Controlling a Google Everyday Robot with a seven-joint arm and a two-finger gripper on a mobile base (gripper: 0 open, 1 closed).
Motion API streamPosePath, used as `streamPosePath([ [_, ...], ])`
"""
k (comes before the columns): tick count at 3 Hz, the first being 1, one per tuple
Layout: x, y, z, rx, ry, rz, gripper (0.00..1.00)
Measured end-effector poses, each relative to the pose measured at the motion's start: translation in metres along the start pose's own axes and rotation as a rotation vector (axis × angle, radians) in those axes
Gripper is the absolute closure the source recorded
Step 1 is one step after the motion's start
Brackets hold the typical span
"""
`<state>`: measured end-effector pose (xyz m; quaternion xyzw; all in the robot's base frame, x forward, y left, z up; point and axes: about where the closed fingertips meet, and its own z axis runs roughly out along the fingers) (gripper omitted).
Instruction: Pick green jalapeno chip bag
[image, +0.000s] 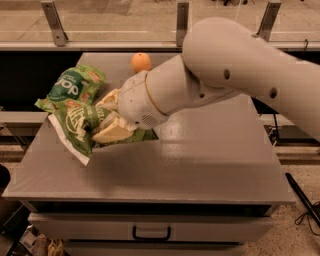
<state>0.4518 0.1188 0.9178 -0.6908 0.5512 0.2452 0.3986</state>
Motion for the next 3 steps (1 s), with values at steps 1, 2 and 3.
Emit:
streamPosePath([
  [1,-0.021,-0.011,-0.033,0.049,-0.015,-0.036,1.0],
  [2,-0.033,-0.022,-0.059,0.092,-0.047,-0.061,1.0],
  [3,-0.035,-0.023,-0.061,0.096,-0.05,-0.065,1.0],
])
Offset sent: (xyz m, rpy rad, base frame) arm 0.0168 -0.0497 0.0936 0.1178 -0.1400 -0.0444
